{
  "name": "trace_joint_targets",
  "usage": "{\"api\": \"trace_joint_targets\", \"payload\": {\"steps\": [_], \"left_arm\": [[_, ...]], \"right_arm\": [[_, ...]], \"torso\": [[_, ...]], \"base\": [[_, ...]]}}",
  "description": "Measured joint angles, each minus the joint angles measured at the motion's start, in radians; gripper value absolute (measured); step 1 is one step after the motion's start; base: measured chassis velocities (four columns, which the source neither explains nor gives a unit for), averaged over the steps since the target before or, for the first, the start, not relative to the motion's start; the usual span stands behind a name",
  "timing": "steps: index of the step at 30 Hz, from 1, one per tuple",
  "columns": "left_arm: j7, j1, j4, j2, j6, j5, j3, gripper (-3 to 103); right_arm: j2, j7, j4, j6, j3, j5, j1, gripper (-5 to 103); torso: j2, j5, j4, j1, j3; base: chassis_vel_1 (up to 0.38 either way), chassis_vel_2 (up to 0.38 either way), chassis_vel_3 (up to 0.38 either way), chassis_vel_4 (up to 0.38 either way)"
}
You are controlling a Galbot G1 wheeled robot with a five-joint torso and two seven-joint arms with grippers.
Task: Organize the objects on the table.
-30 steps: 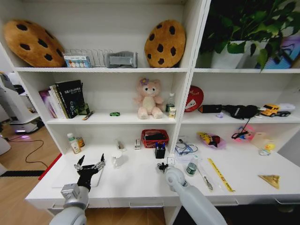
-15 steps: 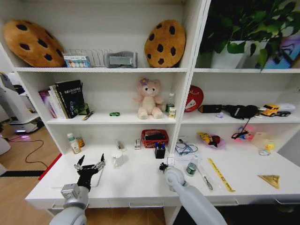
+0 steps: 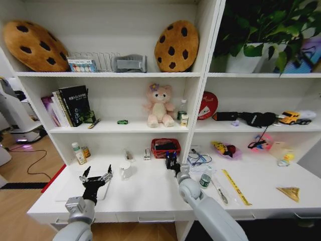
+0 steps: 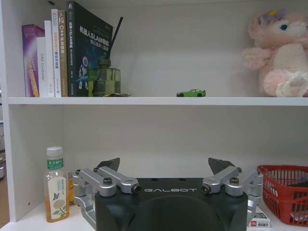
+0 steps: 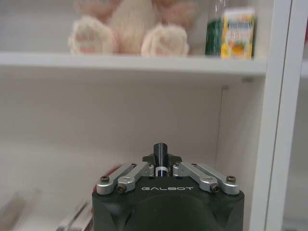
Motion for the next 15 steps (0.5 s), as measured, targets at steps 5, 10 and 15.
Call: {"api": "trace_joint_targets", "payload": {"steps": [5,10,15], "left_arm": [[0.0,0.0,0.0,0.0,0.0,0.0,0.0,100],[0.0,0.0,0.0,0.0,0.0,0.0,0.0,100],[0.0,0.0,0.0,0.0,0.0,0.0,0.0,100]], "right_arm": [[0.024,-0.039,-0.058,0.077,0.004,-0.016,0.061,12],[0.068,-0.084,-0.185,0.181,0.029,-0.151,0.106,12],[0.088,-0.1,-0.257,0.238,0.037,-0.225,0.121,12]], "torso": [[0.0,-0.0002,0.0001,0.0,0.0],[0.0,-0.0002,0.0001,0.0,0.0],[0.0,-0.0002,0.0001,0.0,0.0]], "base": [[0.0,0.0,0.0,0.0],[0.0,0.0,0.0,0.0],[0.0,0.0,0.0,0.0]]}}
